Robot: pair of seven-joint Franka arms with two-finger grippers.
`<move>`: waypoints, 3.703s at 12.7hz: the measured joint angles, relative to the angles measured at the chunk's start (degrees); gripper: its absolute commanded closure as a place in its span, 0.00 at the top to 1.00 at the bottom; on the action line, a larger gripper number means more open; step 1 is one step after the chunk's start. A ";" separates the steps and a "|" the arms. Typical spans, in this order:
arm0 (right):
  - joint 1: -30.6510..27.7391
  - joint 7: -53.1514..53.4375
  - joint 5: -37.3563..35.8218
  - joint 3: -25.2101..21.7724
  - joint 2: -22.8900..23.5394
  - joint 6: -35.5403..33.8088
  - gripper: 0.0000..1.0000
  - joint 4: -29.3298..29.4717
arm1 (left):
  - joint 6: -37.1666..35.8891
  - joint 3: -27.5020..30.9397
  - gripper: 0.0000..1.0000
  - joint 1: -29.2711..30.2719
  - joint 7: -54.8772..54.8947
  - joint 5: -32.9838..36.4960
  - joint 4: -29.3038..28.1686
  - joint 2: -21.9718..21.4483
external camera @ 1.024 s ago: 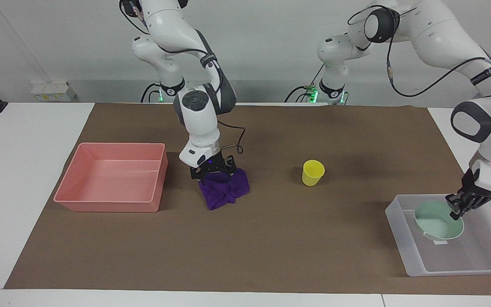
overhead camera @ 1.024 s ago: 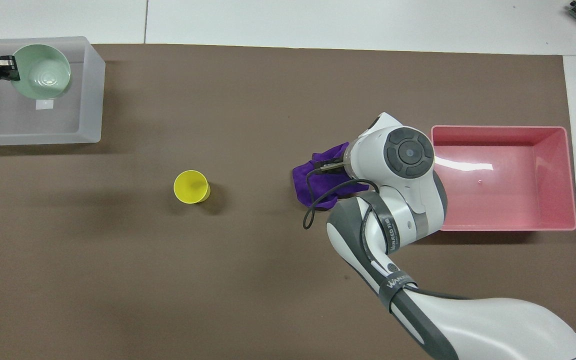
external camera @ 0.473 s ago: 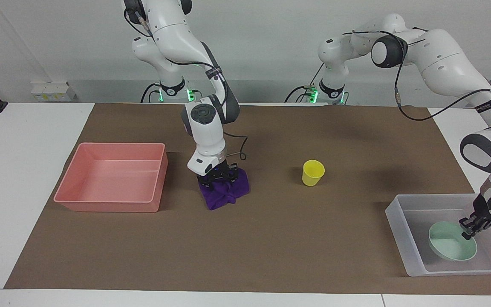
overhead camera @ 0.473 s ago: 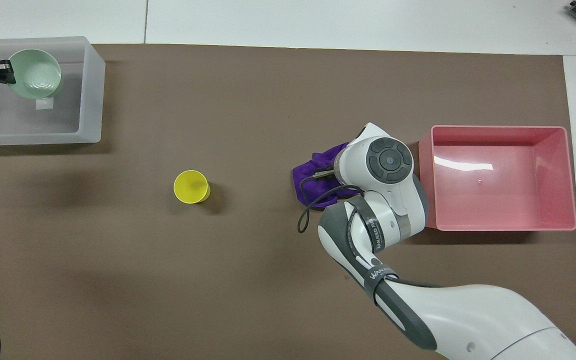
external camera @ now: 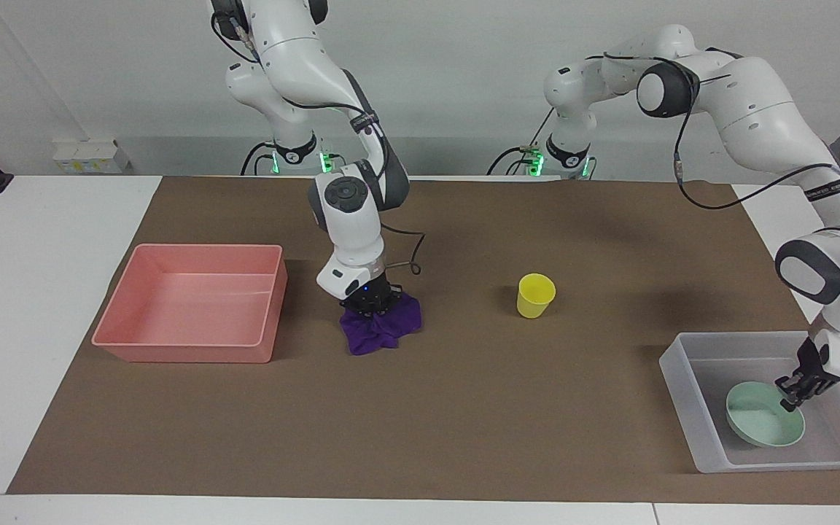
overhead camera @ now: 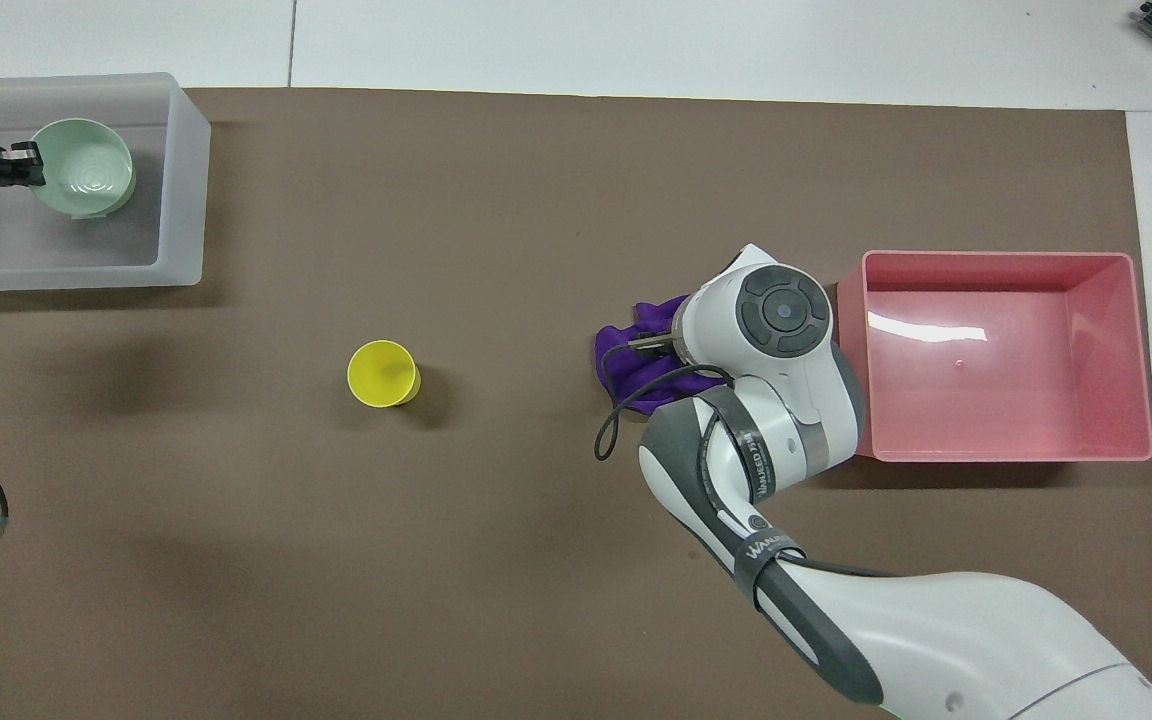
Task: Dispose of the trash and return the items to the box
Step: 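Carry the purple cloth with the right gripper into the pink tray, then grasp the yellow cup with the left gripper while the right gripper releases, then lift the yellow cup into the green bowl while the right gripper withdraws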
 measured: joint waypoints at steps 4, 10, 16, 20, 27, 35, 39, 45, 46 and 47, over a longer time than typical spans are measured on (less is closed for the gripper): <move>-0.77 1.95 0.00 -0.56 -6.31 -12.85 0.00 5.32 | -0.25 -0.27 0.97 -0.27 1.32 0.20 0.02 -0.77; -6.28 4.69 -0.11 -0.73 -17.33 -26.18 0.00 9.58 | -6.59 -1.40 1.00 -3.93 6.53 0.20 -10.78 -15.89; -19.66 -11.07 -4.19 -0.96 -21.81 -28.63 0.00 9.18 | -7.23 -1.57 1.00 -14.63 4.14 0.19 -38.40 -37.39; -27.86 -19.35 -4.19 -1.06 -21.16 -22.78 0.00 2.62 | 0.21 -1.64 0.93 -23.33 -2.51 0.19 -47.10 -39.32; -32.23 -25.34 -4.19 -1.04 -15.11 -4.26 0.00 -13.83 | 9.97 -1.57 0.18 -30.40 -9.16 0.19 -56.12 -39.27; -31.92 -25.15 -4.19 -0.37 -14.28 -0.17 1.00 -15.02 | 9.90 -0.64 0.00 -30.90 -11.25 0.19 -56.52 -39.51; -30.51 -21.90 -4.17 0.16 -16.41 -5.94 1.00 -9.79 | 4.56 -0.09 0.00 -24.55 -11.14 0.87 -47.53 -39.67; -22.63 -8.71 -4.19 0.34 -20.67 -17.48 1.00 -3.85 | -0.07 0.13 0.00 -12.96 -8.17 1.88 -31.40 -32.56; -22.10 -8.20 -4.19 0.35 -21.04 -20.63 1.00 -1.90 | -0.15 0.14 0.00 -11.12 -6.91 1.88 -29.21 -30.95; -22.02 -8.15 -4.19 0.34 -21.39 -24.55 1.00 0.95 | -0.53 0.11 0.00 -9.40 -5.77 1.88 -26.65 -28.93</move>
